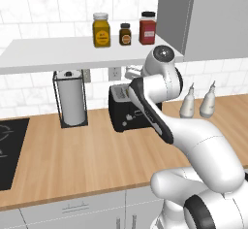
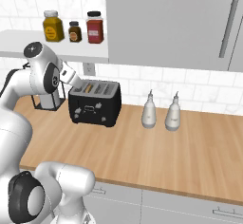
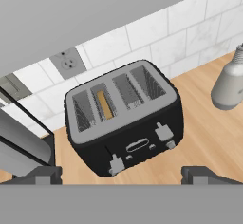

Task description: Start the toaster. Once the lever pops up, take the bread to the plate on the dining counter.

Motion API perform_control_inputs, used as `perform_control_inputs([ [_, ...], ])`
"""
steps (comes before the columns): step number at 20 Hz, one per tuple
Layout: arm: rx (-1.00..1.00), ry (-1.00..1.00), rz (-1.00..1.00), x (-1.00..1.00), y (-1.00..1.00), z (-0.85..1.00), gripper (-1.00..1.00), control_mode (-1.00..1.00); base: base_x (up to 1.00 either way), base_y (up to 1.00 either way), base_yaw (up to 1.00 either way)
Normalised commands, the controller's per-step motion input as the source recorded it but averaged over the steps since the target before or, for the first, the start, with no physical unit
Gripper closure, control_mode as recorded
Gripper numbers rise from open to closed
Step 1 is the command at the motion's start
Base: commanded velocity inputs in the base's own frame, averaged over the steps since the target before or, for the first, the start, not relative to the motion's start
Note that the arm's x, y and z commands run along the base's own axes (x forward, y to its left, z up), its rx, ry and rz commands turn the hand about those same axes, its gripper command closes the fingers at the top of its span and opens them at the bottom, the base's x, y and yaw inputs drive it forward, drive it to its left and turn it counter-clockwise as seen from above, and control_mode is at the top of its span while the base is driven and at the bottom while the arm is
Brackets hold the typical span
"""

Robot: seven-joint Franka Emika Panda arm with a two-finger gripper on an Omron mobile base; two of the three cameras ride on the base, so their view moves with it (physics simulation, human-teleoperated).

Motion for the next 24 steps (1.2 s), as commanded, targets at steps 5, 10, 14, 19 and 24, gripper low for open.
perform_control_inputs([
  [5,0.00,0.00,0.00,0.00,0.00,0.00,-1.00,-1.00,0.00,0.00,0.00],
  [10,0.00,0.00,0.00,0.00,0.00,0.00,-1.00,-1.00,0.00,0.00,0.00],
  [14,0.00,0.00,0.00,0.00,0.00,0.00,-1.00,-1.00,0.00,0.00,0.00],
  [19,0.00,0.00,0.00,0.00,0.00,0.00,-1.00,-1.00,0.00,0.00,0.00],
  [24,0.00,0.00,0.00,0.00,0.00,0.00,-1.00,-1.00,0.00,0.00,0.00],
])
